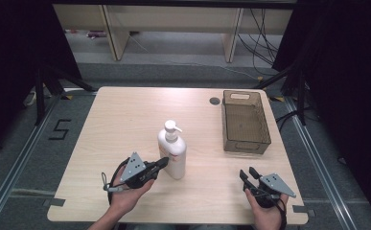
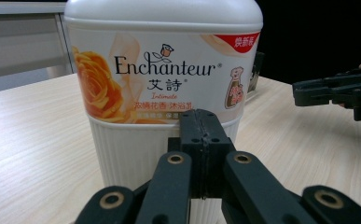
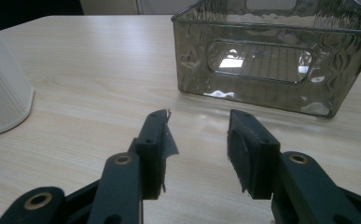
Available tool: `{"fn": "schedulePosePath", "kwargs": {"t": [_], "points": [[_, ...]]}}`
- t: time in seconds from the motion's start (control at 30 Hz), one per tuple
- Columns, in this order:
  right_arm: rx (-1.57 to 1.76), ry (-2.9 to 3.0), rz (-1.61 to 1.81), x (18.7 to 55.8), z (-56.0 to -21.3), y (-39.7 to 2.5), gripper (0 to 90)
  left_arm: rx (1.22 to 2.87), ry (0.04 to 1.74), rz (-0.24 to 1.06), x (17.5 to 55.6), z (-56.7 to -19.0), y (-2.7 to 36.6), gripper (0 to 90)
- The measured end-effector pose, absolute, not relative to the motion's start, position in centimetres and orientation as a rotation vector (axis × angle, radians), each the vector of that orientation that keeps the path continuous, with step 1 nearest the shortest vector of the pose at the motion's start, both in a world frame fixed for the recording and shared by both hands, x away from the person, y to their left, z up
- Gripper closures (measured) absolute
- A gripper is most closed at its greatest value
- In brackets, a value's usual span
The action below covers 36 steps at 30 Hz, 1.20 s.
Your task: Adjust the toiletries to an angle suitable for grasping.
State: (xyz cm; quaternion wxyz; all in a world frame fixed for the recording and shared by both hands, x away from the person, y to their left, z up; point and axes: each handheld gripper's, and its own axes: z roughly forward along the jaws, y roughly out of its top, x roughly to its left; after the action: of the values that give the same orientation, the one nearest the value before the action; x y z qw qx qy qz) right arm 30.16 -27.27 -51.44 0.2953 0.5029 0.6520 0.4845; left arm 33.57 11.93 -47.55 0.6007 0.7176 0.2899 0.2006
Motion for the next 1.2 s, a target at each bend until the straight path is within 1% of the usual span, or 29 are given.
{"fn": "schedulePosePath", "kwargs": {"t": [0.5, 0.57, 0.6, 0.73, 0.77, 0.8, 1.2], "points": [[1.335, 1.743, 1.257, 30.1, -51.3, -27.3, 58.8, 1.689, 0.647, 0.457, 35.0, -47.3, 8.9, 89.7], [1.380, 1.728, 1.279, 29.9, -51.3, -27.0, 58.8, 1.683, 0.640, 0.457, 35.1, -47.3, 8.7, 89.6], [1.335, 1.742, 1.257, 30.1, -51.3, -27.3, 58.7, 1.695, 0.641, 0.460, 35.3, -47.3, 8.4, 89.6], [1.336, 1.743, 1.256, 30.1, -51.3, -27.3, 58.7, 1.697, 0.636, 0.463, 35.5, -47.2, 8.0, 89.6], [1.382, 1.734, 1.262, 29.9, -51.3, -27.1, 58.6, 1.697, 0.636, 0.462, 35.6, -47.2, 7.9, 89.6], [1.332, 1.737, 1.263, 30.1, -51.4, -27.3, 58.5, 1.701, 0.635, 0.469, 35.7, -47.2, 7.8, 89.6], [1.334, 1.743, 1.244, 30.1, -51.3, -27.3, 58.3, 1.706, 0.629, 0.470, 36.5, -46.7, 6.9, 89.6]]}}
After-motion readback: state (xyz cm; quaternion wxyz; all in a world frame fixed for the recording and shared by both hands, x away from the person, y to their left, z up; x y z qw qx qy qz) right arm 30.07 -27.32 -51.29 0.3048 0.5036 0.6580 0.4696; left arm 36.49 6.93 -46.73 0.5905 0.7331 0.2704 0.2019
